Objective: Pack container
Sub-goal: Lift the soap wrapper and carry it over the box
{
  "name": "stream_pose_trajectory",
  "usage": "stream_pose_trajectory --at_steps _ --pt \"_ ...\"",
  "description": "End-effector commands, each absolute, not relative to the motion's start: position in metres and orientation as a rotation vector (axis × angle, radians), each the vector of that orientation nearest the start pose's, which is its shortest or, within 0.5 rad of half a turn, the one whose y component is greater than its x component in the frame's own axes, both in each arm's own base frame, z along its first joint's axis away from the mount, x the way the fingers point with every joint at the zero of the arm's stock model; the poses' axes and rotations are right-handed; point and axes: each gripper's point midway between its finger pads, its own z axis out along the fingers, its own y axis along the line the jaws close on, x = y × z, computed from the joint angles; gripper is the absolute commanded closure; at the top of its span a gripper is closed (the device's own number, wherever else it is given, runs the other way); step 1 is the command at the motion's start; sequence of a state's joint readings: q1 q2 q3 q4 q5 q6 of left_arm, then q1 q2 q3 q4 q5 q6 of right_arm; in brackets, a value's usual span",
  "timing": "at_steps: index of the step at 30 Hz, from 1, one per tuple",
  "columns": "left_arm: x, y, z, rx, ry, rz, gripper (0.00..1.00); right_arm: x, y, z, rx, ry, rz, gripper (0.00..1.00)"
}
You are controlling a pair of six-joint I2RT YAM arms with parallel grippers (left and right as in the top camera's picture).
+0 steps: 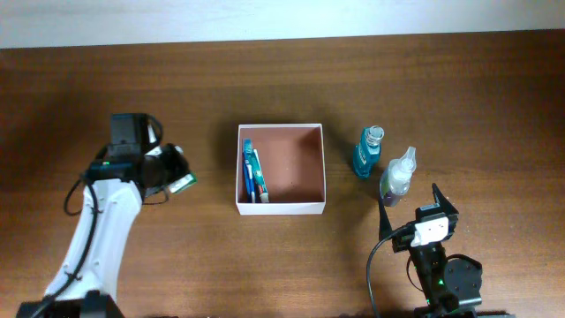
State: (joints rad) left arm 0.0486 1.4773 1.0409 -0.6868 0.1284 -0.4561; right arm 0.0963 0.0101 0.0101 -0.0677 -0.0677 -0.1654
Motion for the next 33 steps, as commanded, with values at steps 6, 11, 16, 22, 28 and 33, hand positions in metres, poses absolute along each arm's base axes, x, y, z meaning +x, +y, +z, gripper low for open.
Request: stream_pose_trajectory --at_steps 6,11,16,22,28,33 --pt "0.358 -0.112 0.180 -0.220 2.554 -0.482 0.78 0.243 0.036 0.157 -0.267 1.620 -0.001 0.02" --pt "0.347 -0.158 0.190 -0.049 2.538 -0.449 0.77 0.243 0.036 0.157 -0.267 1.620 -0.001 0.02" --pt "0.338 -0.180 0.181 0.039 2.552 -0.385 0.77 0.243 0.036 0.157 -0.267 1.620 -0.001 0.02" --pt "0.337 -0.191 0.154 0.084 2.604 -0.302 0.76 0.243 0.036 0.157 -0.267 1.620 -0.001 0.02" --pt "0.342 -0.193 0.129 -0.011 2.664 -0.281 0.76 0.243 0.036 0.157 -0.267 1.620 -0.001 0.02" --pt "0.345 -0.187 0.115 -0.072 2.683 -0.219 0.77 0.243 0.036 0.157 -0.267 1.620 -0.001 0.02"
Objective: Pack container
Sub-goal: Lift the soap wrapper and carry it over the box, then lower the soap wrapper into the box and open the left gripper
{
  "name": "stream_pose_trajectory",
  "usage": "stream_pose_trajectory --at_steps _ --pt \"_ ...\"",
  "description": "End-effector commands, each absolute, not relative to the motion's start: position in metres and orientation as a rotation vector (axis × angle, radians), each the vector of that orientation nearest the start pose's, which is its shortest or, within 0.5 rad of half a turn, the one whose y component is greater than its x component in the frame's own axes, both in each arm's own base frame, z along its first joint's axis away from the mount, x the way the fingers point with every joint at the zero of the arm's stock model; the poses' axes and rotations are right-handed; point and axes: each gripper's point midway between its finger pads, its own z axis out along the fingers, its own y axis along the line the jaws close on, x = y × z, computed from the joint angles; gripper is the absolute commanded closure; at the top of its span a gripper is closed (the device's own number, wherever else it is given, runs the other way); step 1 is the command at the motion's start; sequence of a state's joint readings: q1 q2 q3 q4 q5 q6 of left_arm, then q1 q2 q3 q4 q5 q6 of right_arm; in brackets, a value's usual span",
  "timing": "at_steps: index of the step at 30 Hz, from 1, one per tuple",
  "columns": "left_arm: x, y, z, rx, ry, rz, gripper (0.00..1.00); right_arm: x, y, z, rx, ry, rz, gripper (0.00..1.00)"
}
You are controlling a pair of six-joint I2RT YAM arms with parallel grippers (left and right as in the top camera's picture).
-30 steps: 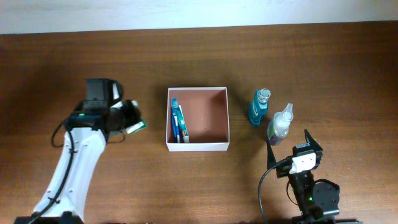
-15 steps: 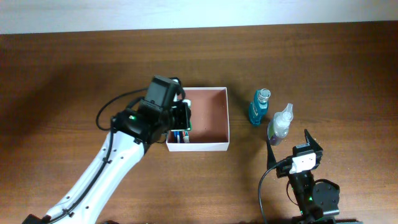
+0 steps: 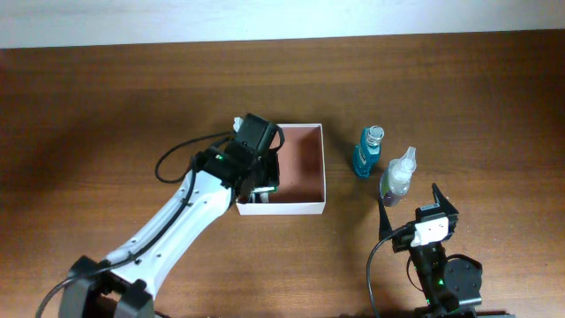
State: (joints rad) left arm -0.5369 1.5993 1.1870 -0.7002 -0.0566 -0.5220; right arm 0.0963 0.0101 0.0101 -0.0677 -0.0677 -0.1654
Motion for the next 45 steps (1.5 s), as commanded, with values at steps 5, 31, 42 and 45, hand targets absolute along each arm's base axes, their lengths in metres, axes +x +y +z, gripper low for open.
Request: stream_pose_trajectory --at_steps 5,31,42,45 --pt "0.345 -0.187 0.095 -0.077 2.733 -0.183 0.77 0.243 0.036 0.157 -0.267 1.620 -0.001 0.02" --pt "0.339 -0.178 0.058 -0.076 2.828 -0.062 0.61 0.243 0.036 0.157 -0.267 1.620 -0.001 0.02" --pt "0.337 -0.177 0.058 -0.075 2.834 -0.058 0.47 0.243 0.036 0.157 -0.267 1.620 -0.001 0.02" --pt "0.337 -0.177 0.058 -0.075 2.833 -0.058 0.46 0.243 0.036 0.157 -0.267 1.620 -0.001 0.02"
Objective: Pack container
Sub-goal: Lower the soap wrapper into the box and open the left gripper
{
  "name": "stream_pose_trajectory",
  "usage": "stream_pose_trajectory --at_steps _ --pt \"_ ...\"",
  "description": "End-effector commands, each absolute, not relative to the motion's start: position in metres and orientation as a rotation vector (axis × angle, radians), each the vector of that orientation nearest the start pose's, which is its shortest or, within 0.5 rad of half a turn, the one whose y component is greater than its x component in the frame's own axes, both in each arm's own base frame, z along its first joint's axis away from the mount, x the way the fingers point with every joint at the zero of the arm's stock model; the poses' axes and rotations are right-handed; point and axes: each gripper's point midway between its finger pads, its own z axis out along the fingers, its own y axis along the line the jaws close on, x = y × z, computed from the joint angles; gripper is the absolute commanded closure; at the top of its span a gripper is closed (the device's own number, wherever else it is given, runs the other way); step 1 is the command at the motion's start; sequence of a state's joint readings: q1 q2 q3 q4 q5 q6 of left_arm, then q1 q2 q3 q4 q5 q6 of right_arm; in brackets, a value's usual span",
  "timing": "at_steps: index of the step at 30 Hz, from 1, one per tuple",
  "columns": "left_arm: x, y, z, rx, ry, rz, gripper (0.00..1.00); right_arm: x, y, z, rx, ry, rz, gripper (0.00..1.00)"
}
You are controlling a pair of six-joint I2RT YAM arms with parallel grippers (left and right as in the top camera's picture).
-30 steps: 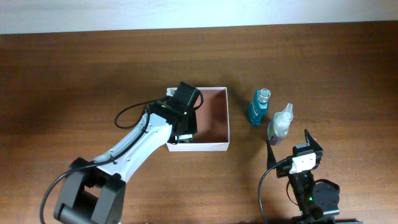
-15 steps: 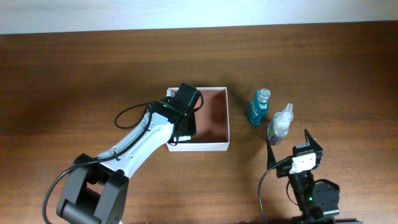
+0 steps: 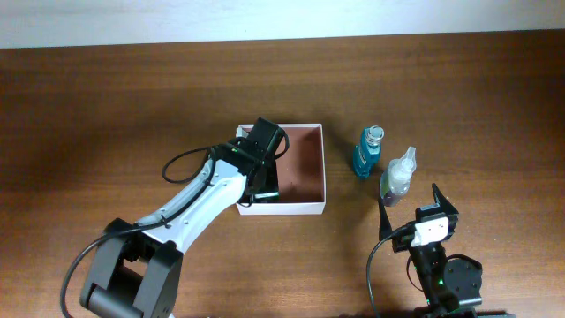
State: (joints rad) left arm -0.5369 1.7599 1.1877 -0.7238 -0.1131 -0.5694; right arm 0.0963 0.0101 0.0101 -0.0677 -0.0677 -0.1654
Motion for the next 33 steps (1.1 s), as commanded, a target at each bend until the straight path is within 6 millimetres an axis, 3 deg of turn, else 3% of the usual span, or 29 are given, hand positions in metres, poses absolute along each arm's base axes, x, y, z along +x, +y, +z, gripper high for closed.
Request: stream_pose_trajectory --at_steps 1,5,11,13,15,20,29,33 --pt "0.338 -0.177 0.058 -0.075 2.833 -0.058 0.46 0.243 0.036 0.157 -0.267 1.620 -0.001 0.02" --pt "0.341 -0.179 0.062 -0.076 2.822 -0.070 0.55 0.243 0.036 0.157 -0.267 1.620 -0.001 0.02" --pt "0.354 -0.187 0.106 -0.017 2.791 -0.083 0.66 0.243 0.036 0.157 -0.267 1.620 -0.001 0.01" --pt "0.356 -0.185 0.118 -0.002 2.786 -0.056 0.78 0.243 0.036 0.157 -0.267 1.620 -0.001 0.02" --pt "0.357 -0.175 0.125 -0.013 2.773 0.020 0.99 0.243 0.036 0.157 -0.267 1.620 -0.001 0.02" --pt "0.352 -0.147 0.126 -0.033 2.774 0.207 0.99 0.243 0.036 0.157 -0.267 1.620 -0.001 0.02" --pt "0.350 -0.117 0.123 -0.133 2.818 0.264 0.99 0.243 0.036 0.157 -0.267 1.620 -0.001 0.02" --pt "0.349 -0.115 0.121 -0.140 2.826 0.266 0.99 0.243 0.036 0.157 -0.267 1.620 -0.001 0.02"
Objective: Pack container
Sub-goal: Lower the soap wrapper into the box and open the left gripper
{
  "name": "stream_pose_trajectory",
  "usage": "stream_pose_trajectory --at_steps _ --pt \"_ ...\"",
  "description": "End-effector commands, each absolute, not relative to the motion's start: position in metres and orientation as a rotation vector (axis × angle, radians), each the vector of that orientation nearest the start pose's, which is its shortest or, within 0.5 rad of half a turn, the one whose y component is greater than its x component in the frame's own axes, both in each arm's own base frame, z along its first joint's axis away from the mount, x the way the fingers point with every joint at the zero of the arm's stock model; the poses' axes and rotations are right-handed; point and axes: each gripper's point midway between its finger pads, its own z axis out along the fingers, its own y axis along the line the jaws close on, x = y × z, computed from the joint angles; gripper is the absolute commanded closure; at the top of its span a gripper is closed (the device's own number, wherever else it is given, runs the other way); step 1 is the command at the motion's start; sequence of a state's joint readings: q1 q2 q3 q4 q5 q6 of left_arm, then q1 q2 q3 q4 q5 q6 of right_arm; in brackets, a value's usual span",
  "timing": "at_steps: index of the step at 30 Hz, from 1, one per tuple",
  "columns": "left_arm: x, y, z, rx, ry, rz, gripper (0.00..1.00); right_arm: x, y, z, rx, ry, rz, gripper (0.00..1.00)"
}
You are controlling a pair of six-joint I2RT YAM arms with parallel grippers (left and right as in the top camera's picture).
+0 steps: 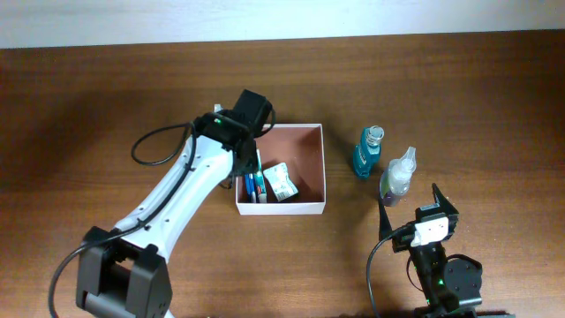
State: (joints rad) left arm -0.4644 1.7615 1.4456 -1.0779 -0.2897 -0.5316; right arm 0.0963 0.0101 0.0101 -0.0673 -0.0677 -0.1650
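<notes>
The white box (281, 208) with a brown floor stands mid-table. Blue toothbrush items (252, 185) lie along its left wall, and a white-and-green packet (282, 181) lies free beside them on the floor. My left gripper (249, 164) hangs over the box's left rim, apart from the packet, and looks open and empty. My right gripper (413, 210) rests open near the front edge, just below the bottles, holding nothing.
A teal bottle (366, 152) and a clear spray bottle with purple liquid (397, 176) stand upright right of the box. The left arm's black cable (159, 146) loops over the table left of the box.
The left gripper was low inside the box, covering its left half. It now sits back at the left rim, and the white-and-green packet lies uncovered on the box floor.
At first the left gripper held the white-and-green packet over the table, well left of the box. Then it was over the box's left part, then down inside it. Now the packet lies in the box and the gripper is off it. The right arm never moved.
</notes>
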Motion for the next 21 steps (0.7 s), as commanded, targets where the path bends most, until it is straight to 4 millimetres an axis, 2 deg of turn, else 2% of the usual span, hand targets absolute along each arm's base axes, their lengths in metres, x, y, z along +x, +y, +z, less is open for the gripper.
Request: stream_pose_trajectory --at_steps 1,7,10,21 --pt "0.348 -0.115 0.119 -0.145 2.831 0.263 0.99 0.243 0.036 0.157 -0.267 1.620 -0.001 0.02" --pt "0.330 -0.100 0.091 -0.190 2.890 0.321 0.99 0.243 0.036 0.157 -0.267 1.620 -0.001 0.02" --pt "0.324 -0.103 0.076 -0.187 2.916 0.285 0.99 0.243 0.036 0.157 -0.267 1.620 -0.001 0.02" --pt "0.316 -0.121 0.071 -0.126 2.981 0.146 0.99 0.243 0.036 0.157 -0.267 1.620 -0.001 0.02"
